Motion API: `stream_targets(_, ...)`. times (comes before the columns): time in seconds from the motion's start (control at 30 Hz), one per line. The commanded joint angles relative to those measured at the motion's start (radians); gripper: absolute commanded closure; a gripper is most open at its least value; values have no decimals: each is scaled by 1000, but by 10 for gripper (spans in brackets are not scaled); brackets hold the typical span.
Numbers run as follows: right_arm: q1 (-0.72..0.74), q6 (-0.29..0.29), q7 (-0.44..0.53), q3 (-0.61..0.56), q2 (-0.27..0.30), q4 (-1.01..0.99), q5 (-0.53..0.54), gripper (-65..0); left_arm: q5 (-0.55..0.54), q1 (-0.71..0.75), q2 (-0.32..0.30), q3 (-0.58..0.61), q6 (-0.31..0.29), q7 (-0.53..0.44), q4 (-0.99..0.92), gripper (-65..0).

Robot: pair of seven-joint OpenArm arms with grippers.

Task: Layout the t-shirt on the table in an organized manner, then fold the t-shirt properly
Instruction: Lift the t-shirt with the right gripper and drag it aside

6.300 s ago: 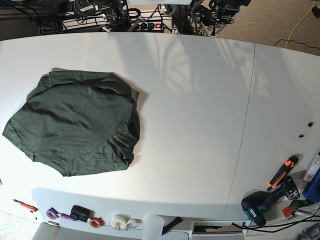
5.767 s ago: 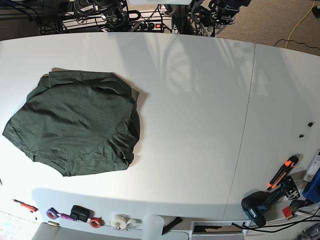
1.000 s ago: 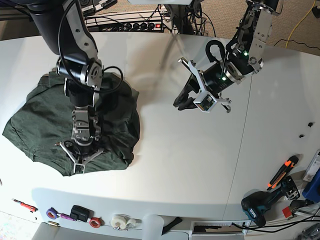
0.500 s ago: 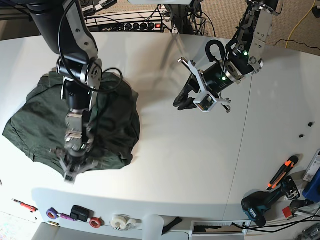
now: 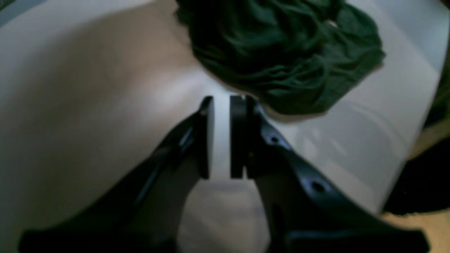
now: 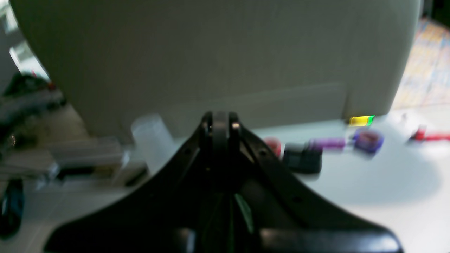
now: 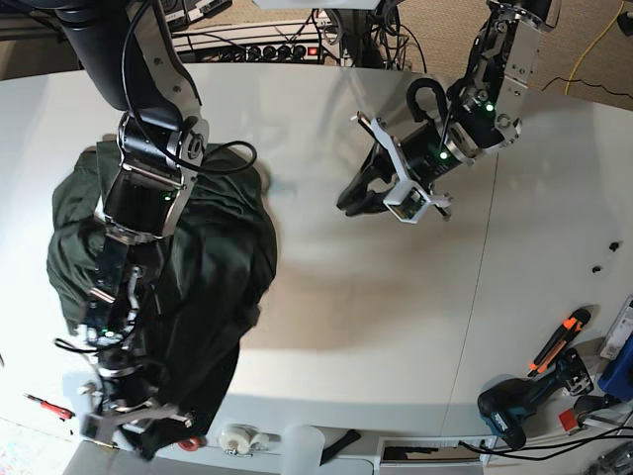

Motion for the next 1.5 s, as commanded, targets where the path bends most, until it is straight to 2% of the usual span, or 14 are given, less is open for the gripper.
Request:
stream_targets(0.0, 43, 6, 20, -2, 3, 55, 17, 0, -43, -10, -3, -1, -27, -17, 18, -92)
stream_targets(0.03, 45, 6, 8, -2, 4, 89, 17, 0, -68, -10, -2, -1, -43, -3, 18, -101)
stream_targets(0.17, 45, 4, -18, -2, 4, 183, 16, 0, -97, -1, -2, -1, -32, 10, 18, -196)
stream_targets(0.27, 45, -5, -15, -1, 3, 217, 17, 0, -96, 16, 0, -1, 34, -6, 17, -241)
stream_targets(0.3, 45, -22, -13, -1, 3, 230, 17, 0, -97, 21, 0, -1, 57, -13, 17, -243)
stream_targets(0.37, 45, -57, -12, -1, 3, 261, 17, 0, -95, 29, 0, -1, 68, -15, 15, -243)
stream_targets(0.5, 43, -66, -59, -1, 3, 355, -7, 0, -93, 28, 0, -1, 64, -16, -16, -243)
stream_targets(0.63, 16, -77, -139, 1, 4, 466, -89, 0, -93, 24, 0, -1, 63, -42, -72, -243)
stream_targets(0.73, -37, -132, -175, 1, 9, 555, -171, 0, -93, 0, 0, -1, 63, -46, -113, -243)
stream_targets(0.93, -192, -211, -219, 1, 77, 736, -298, 0, -94, -52, 0, -1, 62, -45, -169, -243)
stream_targets(1.07, -303, -241, -246, 1, 124, 835, -373, 0, -98, -79, 0, -1, 5, -45, -195, -243)
stream_targets(1.2, -417, -254, -285, 11, 172, 903, -483, 0, -127, -97, 0, -1, -17, -40, -195, -243)
stream_targets(1.33, -541, -280, -305, 113, 223, 950, -518, 0, -127, -99, 0, -1, -17, -40, -195, -243)
stream_targets(1.47, -648, -285, -329, 304, 263, 968, -504, 0, -128, -100, 0, -1, -30, -39, -195, -243)
